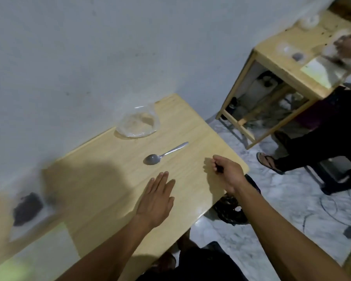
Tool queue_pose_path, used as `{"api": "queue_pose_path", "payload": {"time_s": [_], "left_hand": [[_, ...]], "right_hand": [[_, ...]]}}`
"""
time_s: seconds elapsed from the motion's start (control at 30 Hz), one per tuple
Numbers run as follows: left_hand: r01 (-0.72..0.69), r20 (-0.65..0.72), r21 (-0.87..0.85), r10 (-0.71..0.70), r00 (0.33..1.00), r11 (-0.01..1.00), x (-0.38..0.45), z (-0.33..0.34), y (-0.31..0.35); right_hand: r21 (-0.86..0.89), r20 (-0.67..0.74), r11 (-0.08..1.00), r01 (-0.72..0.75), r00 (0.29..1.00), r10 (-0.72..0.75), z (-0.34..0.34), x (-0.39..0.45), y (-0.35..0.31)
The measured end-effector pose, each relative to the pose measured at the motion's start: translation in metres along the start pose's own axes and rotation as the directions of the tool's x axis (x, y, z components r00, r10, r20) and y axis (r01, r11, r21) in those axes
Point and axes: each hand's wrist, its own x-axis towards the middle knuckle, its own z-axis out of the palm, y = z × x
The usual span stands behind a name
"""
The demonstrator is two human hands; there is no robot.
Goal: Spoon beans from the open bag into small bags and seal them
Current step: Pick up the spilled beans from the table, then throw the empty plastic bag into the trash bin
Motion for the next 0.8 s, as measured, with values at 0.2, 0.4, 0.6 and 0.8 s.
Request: {"api": "queue_pose_path", "payload": {"time_s": [0.2, 0.4, 0.6, 0.8], "left_hand": [[-0.126, 0.024, 0.027, 0.125, 0.992, 0.992, 0.047, -0.003, 0.032], [-0.142, -0.021, -0.058, 0.141, 0.990, 0.988, 0.072, 0.001, 0.038], [-0.117, -0.031, -0.098, 0.115, 0.993, 0.988, 0.071, 0.007, 0.037], [-0.118, -0.028, -0.114, 0.116, 0.993, 0.986, 0.070, 0.009, 0.037]], "right_hand": [[-0.215, -0.464, 0.976, -0.033, 0.883, -0.072, -0.130, 0.030, 0.006], [-0.603, -0.344, 0.747, -0.279, 0.936, 0.071, -0.184, 0.048, 0.033], [-0.640, -0.394, 0.719, -0.273, 0.919, -0.002, -0.193, 0.053, 0.044], [-0.541, -0.338, 0.819, -0.193, 0.941, -0.002, -0.182, 0.050, 0.047]]}}
